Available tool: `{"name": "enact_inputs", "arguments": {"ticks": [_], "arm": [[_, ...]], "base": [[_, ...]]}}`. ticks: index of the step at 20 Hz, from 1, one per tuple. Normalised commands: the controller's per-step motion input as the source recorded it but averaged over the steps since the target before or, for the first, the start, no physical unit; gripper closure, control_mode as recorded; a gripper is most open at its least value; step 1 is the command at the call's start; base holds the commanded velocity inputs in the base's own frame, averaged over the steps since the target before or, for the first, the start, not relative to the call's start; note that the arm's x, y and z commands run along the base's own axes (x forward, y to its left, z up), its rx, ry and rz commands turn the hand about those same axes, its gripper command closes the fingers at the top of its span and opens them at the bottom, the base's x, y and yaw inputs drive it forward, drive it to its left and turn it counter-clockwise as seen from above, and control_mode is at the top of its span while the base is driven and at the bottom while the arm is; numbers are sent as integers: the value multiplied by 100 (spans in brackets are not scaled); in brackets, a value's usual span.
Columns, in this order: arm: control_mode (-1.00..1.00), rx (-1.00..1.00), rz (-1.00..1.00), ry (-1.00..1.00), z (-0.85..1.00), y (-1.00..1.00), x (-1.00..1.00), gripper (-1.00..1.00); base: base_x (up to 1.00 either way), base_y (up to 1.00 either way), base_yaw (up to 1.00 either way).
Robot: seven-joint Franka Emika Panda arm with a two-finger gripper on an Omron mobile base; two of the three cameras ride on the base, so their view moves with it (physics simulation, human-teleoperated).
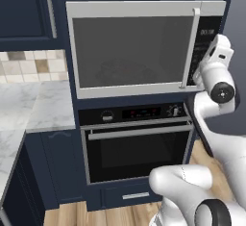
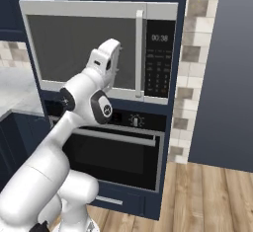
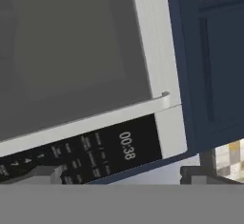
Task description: Place the tupperware containing the fish and mushroom meal in the microwave. Close the microwave door and press the start button to reheat the meal.
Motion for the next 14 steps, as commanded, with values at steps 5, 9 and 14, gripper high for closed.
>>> {"name": "enact_inputs", "arguments": {"ticks": [5, 9, 14], "arm": [[-100, 46, 2, -3, 5, -44, -27, -100], [-100, 62, -1, 3, 0, -4, -7, -100], [-100, 69, -5, 16, 0, 0, 0, -100]], "base": [[0, 0, 0], [0, 0, 0], [0, 0, 0]]}}
